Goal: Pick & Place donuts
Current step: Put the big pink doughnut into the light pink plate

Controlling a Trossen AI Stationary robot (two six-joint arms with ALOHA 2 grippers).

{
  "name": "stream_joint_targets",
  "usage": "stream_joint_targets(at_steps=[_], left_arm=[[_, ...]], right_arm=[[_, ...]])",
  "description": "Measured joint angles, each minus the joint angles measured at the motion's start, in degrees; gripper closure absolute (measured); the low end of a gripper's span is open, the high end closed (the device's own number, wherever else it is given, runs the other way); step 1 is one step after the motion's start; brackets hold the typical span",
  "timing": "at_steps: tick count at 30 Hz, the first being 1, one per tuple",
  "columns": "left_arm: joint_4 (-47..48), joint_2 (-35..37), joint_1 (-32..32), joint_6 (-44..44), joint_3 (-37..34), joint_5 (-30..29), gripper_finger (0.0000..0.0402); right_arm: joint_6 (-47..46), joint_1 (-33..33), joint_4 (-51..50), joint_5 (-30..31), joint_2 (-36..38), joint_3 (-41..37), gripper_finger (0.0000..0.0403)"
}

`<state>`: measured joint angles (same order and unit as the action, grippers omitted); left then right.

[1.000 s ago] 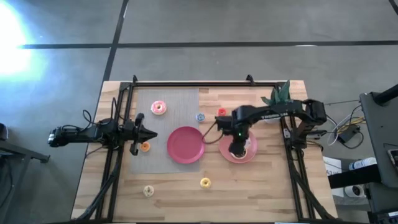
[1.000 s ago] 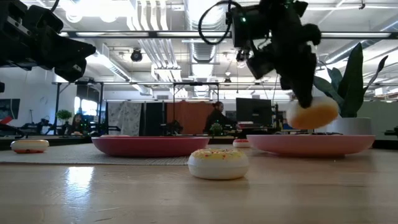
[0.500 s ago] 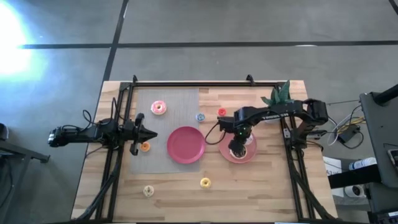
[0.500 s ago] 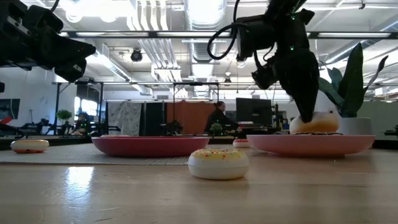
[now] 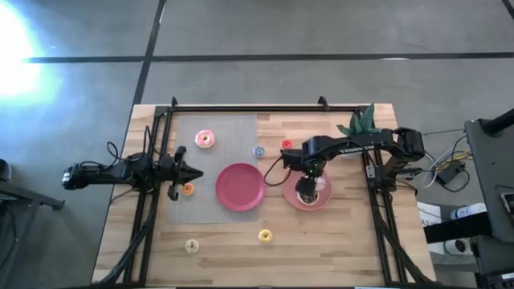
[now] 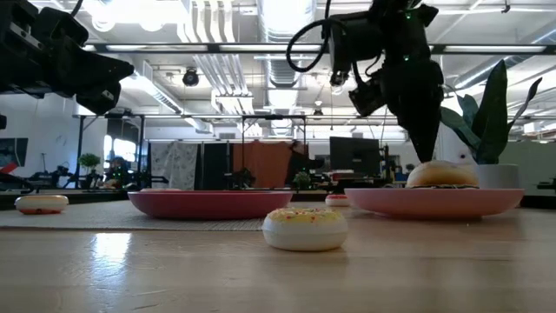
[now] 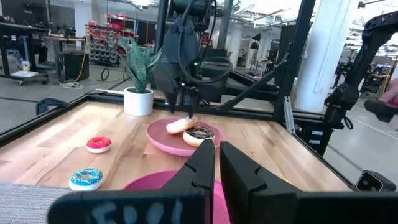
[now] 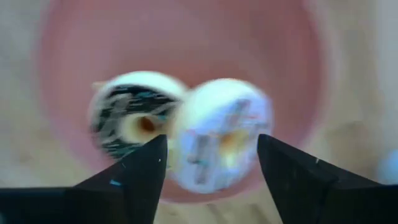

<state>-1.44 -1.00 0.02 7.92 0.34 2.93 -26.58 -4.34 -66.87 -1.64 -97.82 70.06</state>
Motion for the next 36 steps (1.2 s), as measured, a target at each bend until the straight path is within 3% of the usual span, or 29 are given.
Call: stream_joint_targets(at_steps=[4, 12, 19, 21, 23, 28, 32, 36], left_arm=[[0.0, -0.01, 0.0, 0.0, 0.0, 0.01, 0.0401], [0.01, 0.0, 0.01, 0.0, 0.0, 0.01, 0.0401], [-0.06, 0.01, 0.01, 0.0, 0.0, -0.1, 0.0401], [-1.73, -0.02, 0.03, 1.36, 0.0, -2.64, 0.0401], [-3.84, -0.02, 0.07, 9.75, 0.0, -3.98, 0.0401], [-10.01, -0.02, 0.06, 44.85, 0.0, -4.53, 0.0401], [-11.21, -0.02, 0.12, 50.23, 0.0, -11.89, 0.0401], [-14.29, -0.27, 0.12, 55.25, 0.0, -25.74, 0.0401]], right_arm=[[2.07, -0.13, 0.64, 4.06, 0.55, 1.31, 0.0146], [7.73, -2.01, 15.95, 4.67, 3.15, 8.4, 0.0146], [9.08, -7.38, 16.67, 4.42, 2.34, 11.28, 0.0157], [9.55, -8.38, 16.69, 4.28, 2.36, 11.35, 0.0161], [9.69, -8.98, 16.65, 4.23, 2.36, 11.27, 0.0164], [10.67, -9.05, 16.74, 4.23, 2.36, 11.24, 0.017], [10.87, -9.09, 17.32, 4.25, 2.36, 11.22, 0.017], [11.18, -9.11, 18.0, 4.26, 2.36, 11.22, 0.017]])
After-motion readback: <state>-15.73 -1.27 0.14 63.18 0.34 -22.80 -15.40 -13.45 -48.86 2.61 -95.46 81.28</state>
